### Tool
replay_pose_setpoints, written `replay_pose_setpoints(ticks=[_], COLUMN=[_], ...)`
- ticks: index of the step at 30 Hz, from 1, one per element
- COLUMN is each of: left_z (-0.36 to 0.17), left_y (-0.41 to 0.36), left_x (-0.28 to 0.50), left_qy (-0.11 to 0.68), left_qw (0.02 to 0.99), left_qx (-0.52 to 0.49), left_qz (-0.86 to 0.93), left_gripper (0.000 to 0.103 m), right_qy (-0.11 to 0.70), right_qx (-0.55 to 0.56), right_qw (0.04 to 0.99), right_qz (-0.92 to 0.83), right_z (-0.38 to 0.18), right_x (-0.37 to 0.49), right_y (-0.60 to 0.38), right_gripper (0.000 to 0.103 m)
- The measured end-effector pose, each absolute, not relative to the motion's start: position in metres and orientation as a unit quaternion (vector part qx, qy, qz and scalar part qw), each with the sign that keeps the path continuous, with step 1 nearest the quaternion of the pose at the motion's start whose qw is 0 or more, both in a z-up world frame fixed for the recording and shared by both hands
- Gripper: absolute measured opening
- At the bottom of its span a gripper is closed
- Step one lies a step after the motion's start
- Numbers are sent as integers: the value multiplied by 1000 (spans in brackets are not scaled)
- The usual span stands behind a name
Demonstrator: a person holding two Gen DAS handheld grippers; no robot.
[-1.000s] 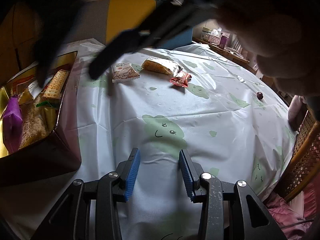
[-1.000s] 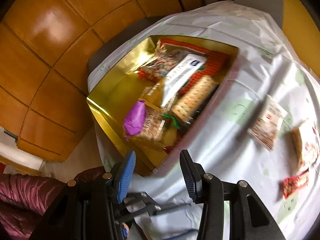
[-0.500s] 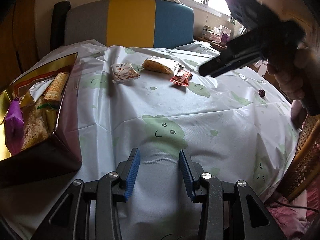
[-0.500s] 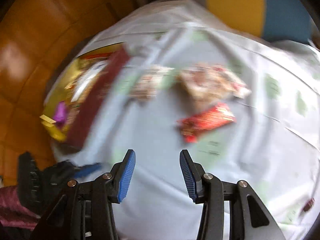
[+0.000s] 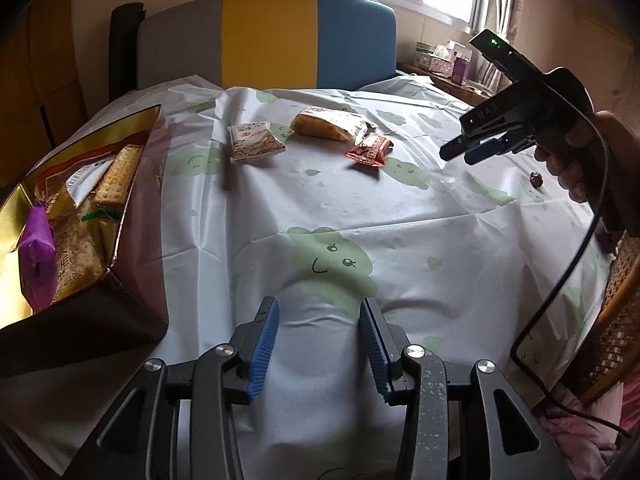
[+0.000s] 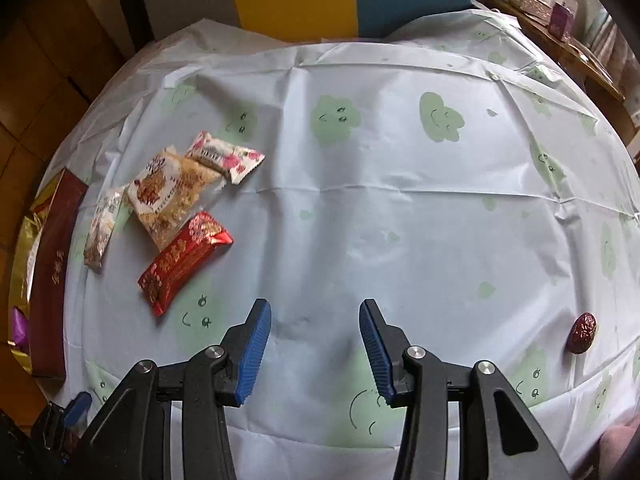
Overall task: Organize snacks
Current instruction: 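Move the left tool to the white BA ZHEN snack bag, then close the left tool on the BA ZHEN bag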
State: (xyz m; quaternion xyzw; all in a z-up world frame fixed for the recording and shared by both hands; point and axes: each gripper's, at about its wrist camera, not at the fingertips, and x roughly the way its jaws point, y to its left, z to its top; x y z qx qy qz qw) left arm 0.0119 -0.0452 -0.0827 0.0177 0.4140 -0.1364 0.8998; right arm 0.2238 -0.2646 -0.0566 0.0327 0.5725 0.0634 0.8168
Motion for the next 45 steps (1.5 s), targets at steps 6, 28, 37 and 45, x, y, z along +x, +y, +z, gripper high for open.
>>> replay_pose_setpoints(ticks=[6, 28, 37, 45], left_z=[-79, -24, -46, -69], left_y=[-48, -49, -42, -54], left_x=[21, 142, 210, 233], left_qy=[444, 466, 498, 500], left_qw=[888, 882, 867, 865], left_qx=[22, -21, -17, 27], left_qz=[-115, -60, -20, 0], left_gripper=[50, 50, 54, 36], right_qy=[599, 608, 609, 610], right_qx=[-2, -43, -48, -45], right_qw=[798, 790, 788, 788], right_qz=[64, 60, 70, 74], right_z=[-68, -73, -71, -70], right_x=[222, 211, 213, 217], right_y=[-255, -240, -235, -236], right_gripper=[47, 47, 47, 47])
